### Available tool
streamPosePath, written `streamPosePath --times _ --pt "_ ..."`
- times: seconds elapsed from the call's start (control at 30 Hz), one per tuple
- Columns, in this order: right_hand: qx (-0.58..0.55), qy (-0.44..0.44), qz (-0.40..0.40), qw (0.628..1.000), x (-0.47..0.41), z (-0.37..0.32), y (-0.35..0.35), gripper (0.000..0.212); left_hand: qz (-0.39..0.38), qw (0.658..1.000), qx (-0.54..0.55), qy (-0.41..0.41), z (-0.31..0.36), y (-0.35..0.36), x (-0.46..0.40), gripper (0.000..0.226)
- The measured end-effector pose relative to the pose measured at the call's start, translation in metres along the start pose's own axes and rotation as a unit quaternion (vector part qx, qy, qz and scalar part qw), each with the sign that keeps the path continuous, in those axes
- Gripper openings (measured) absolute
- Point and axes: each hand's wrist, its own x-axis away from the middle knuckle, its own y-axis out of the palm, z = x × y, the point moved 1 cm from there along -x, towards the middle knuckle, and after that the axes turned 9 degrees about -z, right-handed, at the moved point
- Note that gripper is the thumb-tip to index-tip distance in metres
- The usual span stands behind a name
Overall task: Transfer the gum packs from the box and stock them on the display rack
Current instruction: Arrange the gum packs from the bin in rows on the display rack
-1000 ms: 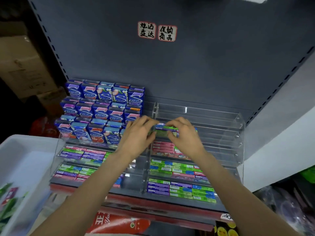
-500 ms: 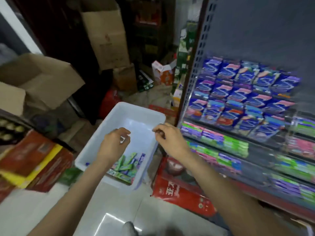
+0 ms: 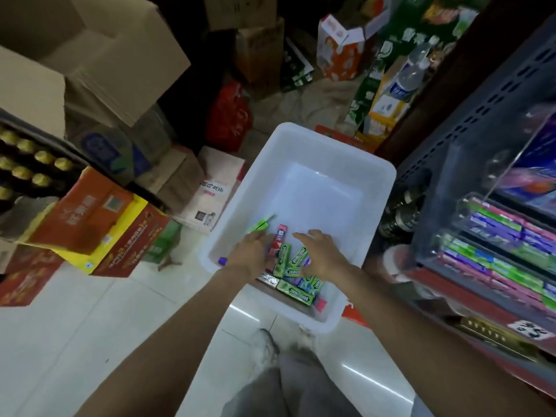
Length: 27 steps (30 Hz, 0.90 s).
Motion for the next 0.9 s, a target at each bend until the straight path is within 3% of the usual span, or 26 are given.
streamPosePath --times 0.17,0.3,0.37,0.47,0.57,0.7,0.9 --pt "0.061 -0.006 -0.020 0.998 -0.022 0.005 -0.008 0.082 0.005 0.986 -0.165 0.016 -0.007 0.010 -0.024 0.074" --pt "0.085 0.002 0.047 0.995 -0.037 0.011 -0.027 0.049 0.048 0.984 -0.171 -0.001 -0.008 0.009 -0.040 0.069" --pt "0.079 0.004 0.061 0.995 -0.043 0.015 -0.034 0.042 0.084 0.983 -0.161 0.004 -0.010 0.005 -0.046 0.062" --pt "0.055 -0.022 0.033 0.998 -0.045 0.013 -0.031 0.049 0.129 0.979 -0.159 0.011 -0.009 0.000 -0.052 0.056" --pt "0.078 -0.040 0.018 0.996 -0.044 0.011 -0.020 0.053 0.111 0.980 -0.163 0.003 -0.004 0.006 -0.056 0.061" --pt "0.097 -0.023 0.041 0.994 -0.046 0.012 -0.022 0.048 0.098 0.981 -0.167 -0.029 -0.001 0.012 -0.062 0.049" --pt "0.106 0.027 0.102 0.989 -0.046 0.014 -0.027 0.048 0.175 0.961 -0.200 -0.080 0.004 0.004 -0.060 0.053"
